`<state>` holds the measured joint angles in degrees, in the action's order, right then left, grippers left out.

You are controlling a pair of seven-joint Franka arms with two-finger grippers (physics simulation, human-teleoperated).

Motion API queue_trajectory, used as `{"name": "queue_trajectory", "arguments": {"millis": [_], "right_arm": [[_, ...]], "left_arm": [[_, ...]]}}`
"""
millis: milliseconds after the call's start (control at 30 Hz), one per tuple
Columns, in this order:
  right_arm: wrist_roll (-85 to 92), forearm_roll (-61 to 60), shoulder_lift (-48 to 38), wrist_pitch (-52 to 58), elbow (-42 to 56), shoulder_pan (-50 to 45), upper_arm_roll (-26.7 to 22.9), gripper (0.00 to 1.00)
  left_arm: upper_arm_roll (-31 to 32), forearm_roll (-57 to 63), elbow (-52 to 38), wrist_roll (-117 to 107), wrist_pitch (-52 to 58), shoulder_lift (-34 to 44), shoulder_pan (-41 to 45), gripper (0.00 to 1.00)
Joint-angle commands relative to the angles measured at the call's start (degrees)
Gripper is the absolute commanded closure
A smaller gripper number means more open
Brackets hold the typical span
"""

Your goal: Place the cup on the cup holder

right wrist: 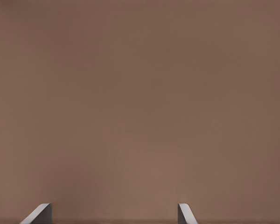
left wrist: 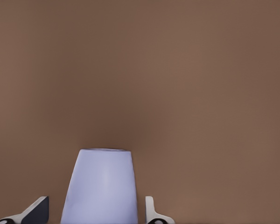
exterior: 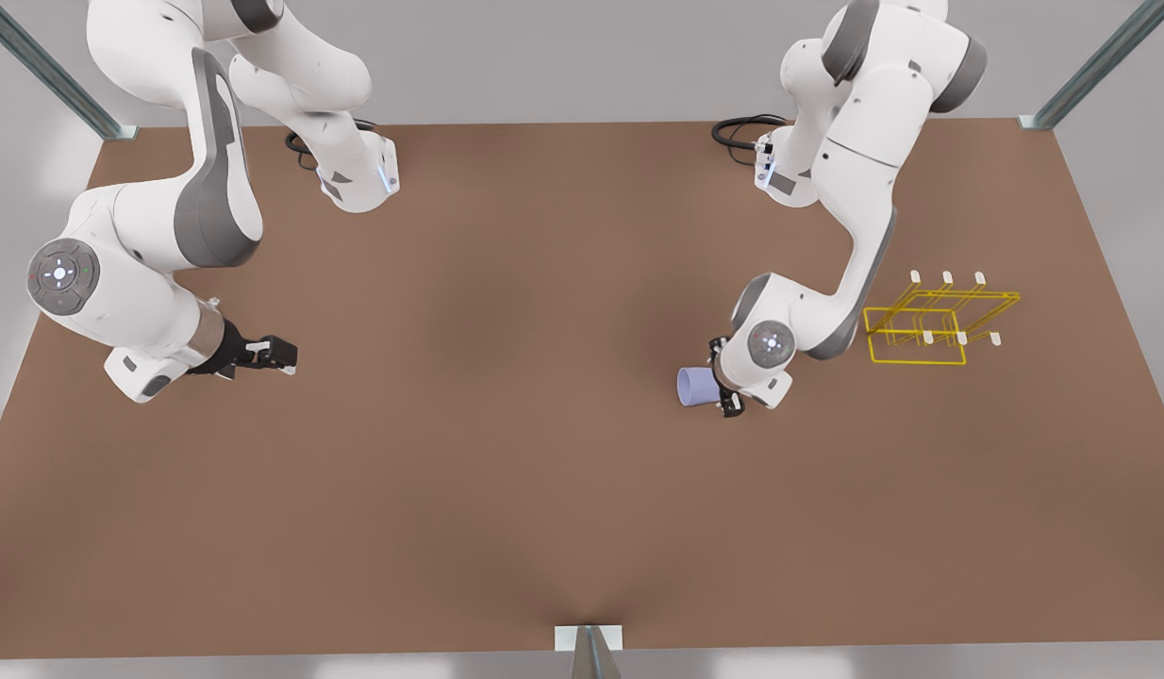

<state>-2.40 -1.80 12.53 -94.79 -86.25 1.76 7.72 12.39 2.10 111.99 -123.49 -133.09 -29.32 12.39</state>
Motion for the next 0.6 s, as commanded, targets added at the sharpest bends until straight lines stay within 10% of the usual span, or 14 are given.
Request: {"name": "queue_trajectory", "arguments": {"millis": [0, 567], "right_arm": [[1.35, -0.04, -0.05, 0.05, 0.03, 0.00, 0.01, 0.00], [1.61, -0.22, -0.05, 0.14, -0.15, 0.70, 0.01, 0.00]], "left_arm": [[0.01, -0.08, -0.02, -6.50, -0.41, -0.30, 0.00, 0.00], [1.15, 0.62, -0.11, -4.57, -2.96, -3.99, 0.71, 0.00]]}}
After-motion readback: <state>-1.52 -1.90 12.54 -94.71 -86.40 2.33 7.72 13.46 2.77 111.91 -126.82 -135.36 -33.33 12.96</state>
